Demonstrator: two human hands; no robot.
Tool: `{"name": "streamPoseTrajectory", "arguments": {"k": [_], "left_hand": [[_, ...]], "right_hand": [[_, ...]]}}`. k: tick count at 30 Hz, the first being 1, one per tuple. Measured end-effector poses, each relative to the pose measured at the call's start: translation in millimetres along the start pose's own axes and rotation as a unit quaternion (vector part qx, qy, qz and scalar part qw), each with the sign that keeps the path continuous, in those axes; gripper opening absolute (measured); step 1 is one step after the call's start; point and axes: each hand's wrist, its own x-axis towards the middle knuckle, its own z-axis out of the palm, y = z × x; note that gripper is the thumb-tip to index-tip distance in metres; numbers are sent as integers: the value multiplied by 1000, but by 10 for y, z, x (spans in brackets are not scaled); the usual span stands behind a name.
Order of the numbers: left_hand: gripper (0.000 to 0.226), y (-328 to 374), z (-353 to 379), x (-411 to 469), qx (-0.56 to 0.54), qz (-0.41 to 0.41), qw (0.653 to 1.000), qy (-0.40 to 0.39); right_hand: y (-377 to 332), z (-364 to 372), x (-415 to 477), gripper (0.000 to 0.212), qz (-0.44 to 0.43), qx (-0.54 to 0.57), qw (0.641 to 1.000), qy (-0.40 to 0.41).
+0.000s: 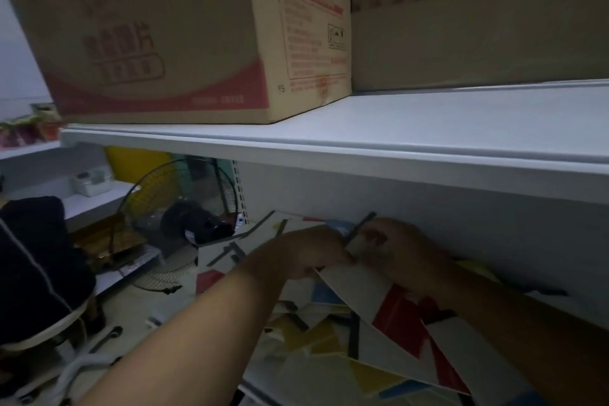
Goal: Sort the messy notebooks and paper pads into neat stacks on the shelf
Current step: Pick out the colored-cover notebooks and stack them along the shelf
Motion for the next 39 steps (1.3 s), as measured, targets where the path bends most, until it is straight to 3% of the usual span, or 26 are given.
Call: {"name": "streamPoseTrajectory", "arguments": {"k": [3, 5, 10, 13, 18, 21, 24, 25, 29, 35, 37, 39], "left_hand": [[14, -134, -360, -134, -131, 51, 990, -5], [22, -340, -722, -267, -203, 85, 975, 44], [49, -1022, -1428, -464, -355, 118, 925, 65], [46, -1291, -1568, -499, -364, 82, 924, 83], [48, -1652, -1743, -509, -364, 48, 926, 87], [50, -1761, -1787, -539, -380, 50, 921, 71], [47, -1831, -1771, -538, -410, 65, 909, 48], [44, -1828, -1762, -527, -415, 77, 906, 36], [20, -1629, -1631, -464, -398, 107, 911, 22], [24, -1312, -1375, -392, -421, 143, 896, -3], [27, -1302, -1389, -359, -407, 139, 903, -16], [27, -1312, -1432, -300, -405, 134, 904, -35]], "right_hand": [[-146, 32, 67, 36, 43, -30, 990, 133], [-300, 139, 99, 40, 56, -40, 985, 158], [-697, 725, 221, 97, 167, -140, 973, -69], [-898, 1035, 277, 118, 204, -221, 950, -86], [-1132, 1259, 259, 126, 282, -229, 921, -142], [-1203, 1268, 328, 112, 301, -211, 921, -132], [-1293, 1244, 349, 47, 259, -139, 956, -13], [-1331, 1227, 341, 41, 245, -103, 964, 26], [-1591, 1224, 309, 38, 198, 17, 973, 116], [-2091, 1206, 194, 28, 109, -21, 994, 10], [-1905, 984, 127, 27, 157, -57, 983, 82], [-1562, 723, -8, 27, 235, -170, 949, 121]]}}
